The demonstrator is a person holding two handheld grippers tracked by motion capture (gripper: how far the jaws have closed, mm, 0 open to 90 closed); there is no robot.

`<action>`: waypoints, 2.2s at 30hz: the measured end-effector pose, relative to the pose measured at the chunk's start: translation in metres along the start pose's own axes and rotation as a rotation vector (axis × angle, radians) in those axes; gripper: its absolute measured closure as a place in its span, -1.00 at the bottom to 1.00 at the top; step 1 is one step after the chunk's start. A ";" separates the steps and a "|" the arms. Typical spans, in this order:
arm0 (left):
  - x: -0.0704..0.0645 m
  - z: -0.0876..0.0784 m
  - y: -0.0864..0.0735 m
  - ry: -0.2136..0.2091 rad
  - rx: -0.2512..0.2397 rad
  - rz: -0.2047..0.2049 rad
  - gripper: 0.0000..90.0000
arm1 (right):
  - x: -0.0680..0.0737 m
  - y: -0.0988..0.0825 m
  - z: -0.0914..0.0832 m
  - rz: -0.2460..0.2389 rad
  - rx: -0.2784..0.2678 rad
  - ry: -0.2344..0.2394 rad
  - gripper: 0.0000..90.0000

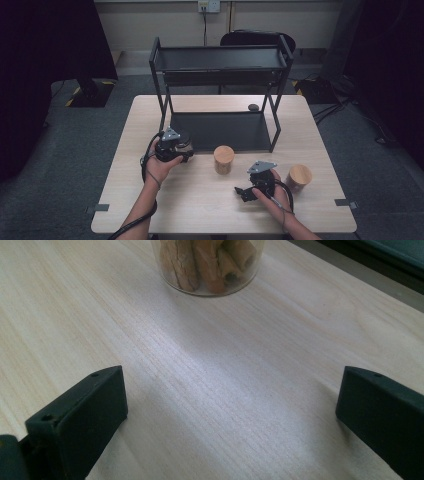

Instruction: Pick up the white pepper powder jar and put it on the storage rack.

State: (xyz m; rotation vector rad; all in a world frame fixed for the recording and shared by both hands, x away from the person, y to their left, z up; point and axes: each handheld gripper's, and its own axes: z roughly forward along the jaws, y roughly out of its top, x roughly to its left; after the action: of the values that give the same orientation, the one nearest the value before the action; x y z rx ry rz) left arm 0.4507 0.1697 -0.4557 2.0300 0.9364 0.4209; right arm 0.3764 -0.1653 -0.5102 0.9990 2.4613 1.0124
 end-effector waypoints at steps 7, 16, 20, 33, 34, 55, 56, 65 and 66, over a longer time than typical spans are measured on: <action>0.003 0.000 0.002 0.007 -0.003 -0.010 -0.32 | 0.000 0.000 0.000 0.000 0.000 0.000 -1.00; 0.004 0.002 0.009 -0.001 -0.005 -0.005 -0.32 | 0.000 0.000 0.000 0.000 0.000 0.000 -1.00; 0.004 0.004 0.013 0.000 -0.006 -0.007 -0.32 | 0.000 0.000 0.000 0.000 0.000 0.000 -1.00; 0.005 0.009 0.020 0.005 -0.006 -0.014 -0.32 | 0.000 0.000 0.000 0.000 0.000 0.000 -1.00; 0.005 0.010 0.022 0.006 -0.005 -0.013 -0.32 | 0.000 0.000 0.000 0.000 0.000 0.000 -1.00; 0.005 0.023 0.034 0.018 0.001 -0.029 -0.32 | 0.000 0.000 0.000 0.000 0.000 0.000 -1.00; 0.005 0.024 0.035 0.017 0.000 -0.030 -0.32 | 0.000 0.000 0.000 0.000 0.000 0.000 -1.00; 0.005 0.033 0.039 0.017 0.007 -0.032 -0.31 | 0.000 0.000 0.000 0.000 0.000 0.000 -1.00; 0.006 0.034 0.040 0.020 0.008 -0.036 -0.31 | 0.000 0.000 0.000 0.000 0.000 0.000 -1.00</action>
State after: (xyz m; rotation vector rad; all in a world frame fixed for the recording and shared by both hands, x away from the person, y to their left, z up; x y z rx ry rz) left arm 0.4933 0.1405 -0.4439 2.0165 0.9862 0.4191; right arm 0.3764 -0.1653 -0.5102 0.9994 2.4615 1.0123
